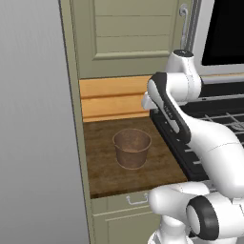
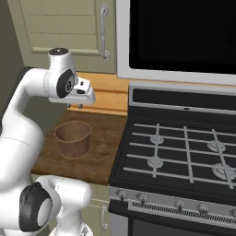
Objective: Open the cabinet, pick up the bread from the cabinet and place it in the basket. Then move the basket to the dining counter.
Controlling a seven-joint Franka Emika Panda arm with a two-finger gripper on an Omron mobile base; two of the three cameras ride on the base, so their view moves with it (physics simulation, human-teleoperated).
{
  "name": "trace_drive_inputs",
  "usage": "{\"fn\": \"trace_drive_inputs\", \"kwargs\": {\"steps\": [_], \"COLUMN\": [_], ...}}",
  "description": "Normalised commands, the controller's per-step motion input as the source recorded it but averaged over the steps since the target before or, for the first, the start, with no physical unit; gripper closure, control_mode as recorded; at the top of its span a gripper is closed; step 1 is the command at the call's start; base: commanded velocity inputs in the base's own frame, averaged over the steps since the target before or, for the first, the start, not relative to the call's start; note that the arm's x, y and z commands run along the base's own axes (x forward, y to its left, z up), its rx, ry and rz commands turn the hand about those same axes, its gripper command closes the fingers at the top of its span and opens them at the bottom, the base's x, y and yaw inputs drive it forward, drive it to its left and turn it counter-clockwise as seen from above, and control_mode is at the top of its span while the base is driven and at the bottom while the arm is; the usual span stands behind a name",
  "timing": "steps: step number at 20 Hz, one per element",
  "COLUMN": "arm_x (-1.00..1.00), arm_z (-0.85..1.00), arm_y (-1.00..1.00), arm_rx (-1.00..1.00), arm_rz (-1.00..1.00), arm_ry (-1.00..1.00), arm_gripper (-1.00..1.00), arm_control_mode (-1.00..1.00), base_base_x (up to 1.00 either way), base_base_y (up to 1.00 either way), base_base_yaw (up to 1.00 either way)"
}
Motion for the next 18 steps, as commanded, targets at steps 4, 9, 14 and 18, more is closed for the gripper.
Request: {"fn": "trace_drive_inputs", "kwargs": {"steps": [4,9,14,18], "arm_x": [0.14,0.06,0.10,0.58], "arm_z": [-0.02,0.03,0.57,0.97], "arm_y": [-0.33,-0.33,-0.33,-0.58], "arm_rx": [0.00,0.00,0.00,0.05], "arm_rz": [-0.06,-0.04,-0.02,-0.06], "arm_ry": [0.00,-0.11,-0.21,-0.16], "arm_gripper": [-1.00,-1.00,-1.00,-1.00], "arm_control_mode": [-1.00,-1.00,-1.00,-1.00], "base_base_x": [0.00,0.00,0.00,0.00], "base_base_y": [0.00,0.00,0.00,0.00], "base_base_yaw": [0.00,0.00,0.00,0.00]}}
